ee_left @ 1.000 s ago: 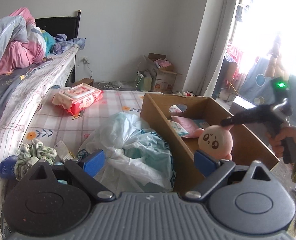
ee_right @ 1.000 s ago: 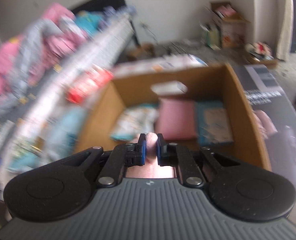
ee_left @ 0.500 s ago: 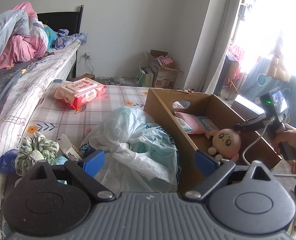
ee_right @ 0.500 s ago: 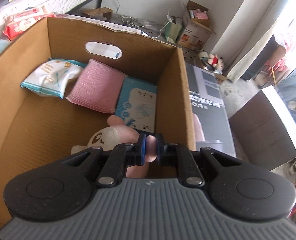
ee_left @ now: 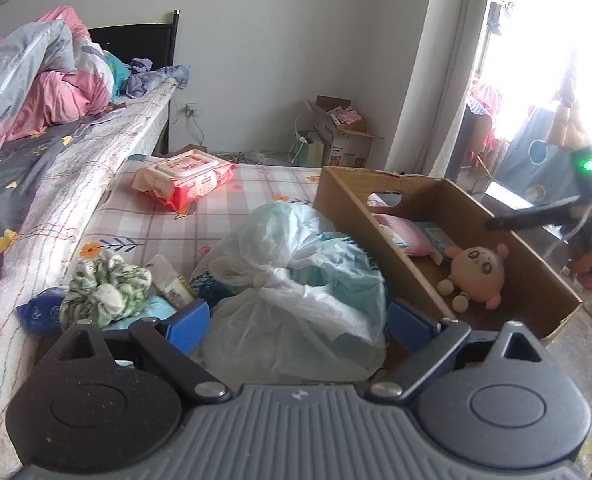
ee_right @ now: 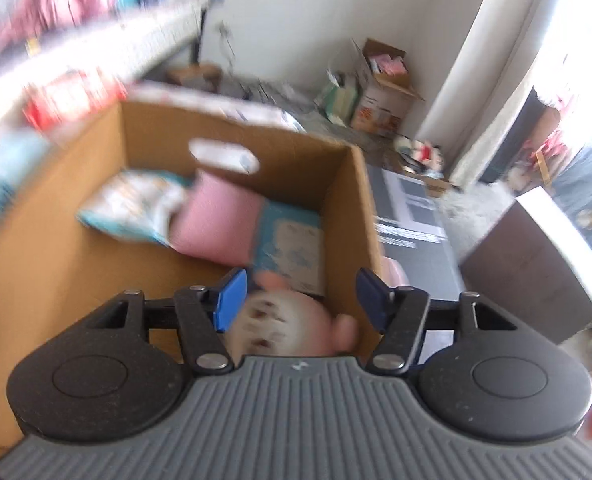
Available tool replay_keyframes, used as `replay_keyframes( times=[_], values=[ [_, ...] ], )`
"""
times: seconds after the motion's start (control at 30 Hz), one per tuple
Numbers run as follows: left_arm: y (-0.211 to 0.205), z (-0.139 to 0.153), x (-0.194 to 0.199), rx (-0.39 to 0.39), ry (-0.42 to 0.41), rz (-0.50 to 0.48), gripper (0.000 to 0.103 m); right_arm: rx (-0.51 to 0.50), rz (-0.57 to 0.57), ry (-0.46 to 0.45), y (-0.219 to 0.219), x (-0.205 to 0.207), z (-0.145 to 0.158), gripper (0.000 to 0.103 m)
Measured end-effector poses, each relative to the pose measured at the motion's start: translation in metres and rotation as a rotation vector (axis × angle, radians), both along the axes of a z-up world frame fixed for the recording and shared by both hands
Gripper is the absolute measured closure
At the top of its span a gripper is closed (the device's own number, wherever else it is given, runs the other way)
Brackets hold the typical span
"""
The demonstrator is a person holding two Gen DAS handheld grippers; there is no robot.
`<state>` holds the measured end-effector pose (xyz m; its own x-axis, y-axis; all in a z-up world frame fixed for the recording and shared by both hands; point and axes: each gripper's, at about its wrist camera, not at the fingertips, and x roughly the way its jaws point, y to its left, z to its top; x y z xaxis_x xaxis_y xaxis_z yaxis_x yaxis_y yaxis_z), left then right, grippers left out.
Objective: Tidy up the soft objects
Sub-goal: 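Open the right tool to drop the plush toy and withdraw, then reach the right tool back to the pile toward the blue wet-wipes pack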
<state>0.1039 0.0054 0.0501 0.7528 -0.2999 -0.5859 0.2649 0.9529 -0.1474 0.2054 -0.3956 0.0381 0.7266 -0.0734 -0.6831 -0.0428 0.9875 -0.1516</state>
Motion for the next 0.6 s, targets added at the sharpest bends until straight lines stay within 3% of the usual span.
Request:
replay_keyframes(
  times=[0.13, 0.23, 0.6],
  values=[
    [0.016, -0.006, -0.006, 0.009, 0.013, 0.045, 0.006, 0.241, 0.04, -0.04, 0.014, -0.019, 0.025, 0.04],
    [0.029, -0.01, -0.011, 0.015, 0.023, 0.086, 0.006, 0.364, 0.099, -0.048, 0.036, -0.029, 0.033, 0.038],
    [0.071, -0.028, -0.023, 0.076, 0.057, 0.23, 0.006, 0.636, 0.339, 0.036, 0.151, -0.039, 0.025, 0.038]
  ],
)
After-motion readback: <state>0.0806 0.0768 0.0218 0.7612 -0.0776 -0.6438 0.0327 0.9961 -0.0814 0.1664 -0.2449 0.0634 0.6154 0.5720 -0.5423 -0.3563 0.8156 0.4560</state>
